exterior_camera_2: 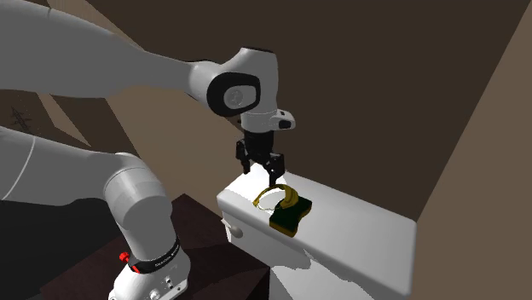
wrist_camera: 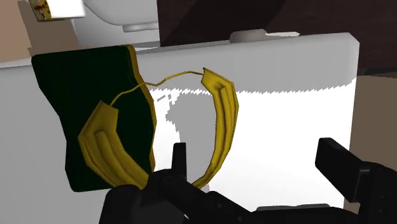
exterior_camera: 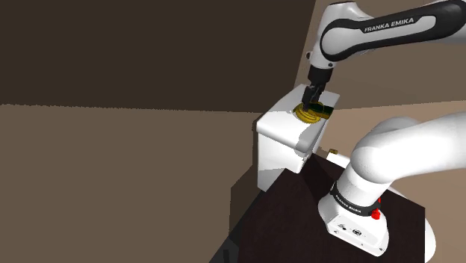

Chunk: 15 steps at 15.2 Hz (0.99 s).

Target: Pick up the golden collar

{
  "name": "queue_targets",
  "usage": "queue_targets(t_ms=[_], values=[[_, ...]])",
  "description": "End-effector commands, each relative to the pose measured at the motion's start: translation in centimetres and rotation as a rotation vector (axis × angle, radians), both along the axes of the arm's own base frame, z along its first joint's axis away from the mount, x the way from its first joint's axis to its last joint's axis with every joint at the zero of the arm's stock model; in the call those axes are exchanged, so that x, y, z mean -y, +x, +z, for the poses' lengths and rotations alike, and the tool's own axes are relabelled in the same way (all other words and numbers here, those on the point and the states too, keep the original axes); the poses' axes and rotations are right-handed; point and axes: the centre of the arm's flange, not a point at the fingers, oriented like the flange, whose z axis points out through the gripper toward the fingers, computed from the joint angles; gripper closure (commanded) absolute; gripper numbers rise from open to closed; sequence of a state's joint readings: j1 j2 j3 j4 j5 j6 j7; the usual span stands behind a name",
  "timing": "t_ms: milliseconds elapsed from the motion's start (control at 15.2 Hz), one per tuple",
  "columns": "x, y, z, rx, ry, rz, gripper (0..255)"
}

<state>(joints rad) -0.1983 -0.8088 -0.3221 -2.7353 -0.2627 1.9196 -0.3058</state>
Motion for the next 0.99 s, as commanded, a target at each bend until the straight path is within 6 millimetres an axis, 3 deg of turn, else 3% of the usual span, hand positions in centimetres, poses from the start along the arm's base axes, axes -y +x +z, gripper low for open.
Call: queue_targets(t_ms=[0,462,594,660,924], values=[[0.8,-0.4,-1.0,-0.005,-0.005,0.004,0],[0.8,-0.4,-5.0,-0.005,-0.005,0.004,0],[0.8,-0.4,-5.0,-0.005,-0.005,0.004,0],[0.8,-0.4,-5.1,-0.005,-0.005,0.004,255],[0.8,-0.4,-5.1,-0.005,-0.005,0.004,255]])
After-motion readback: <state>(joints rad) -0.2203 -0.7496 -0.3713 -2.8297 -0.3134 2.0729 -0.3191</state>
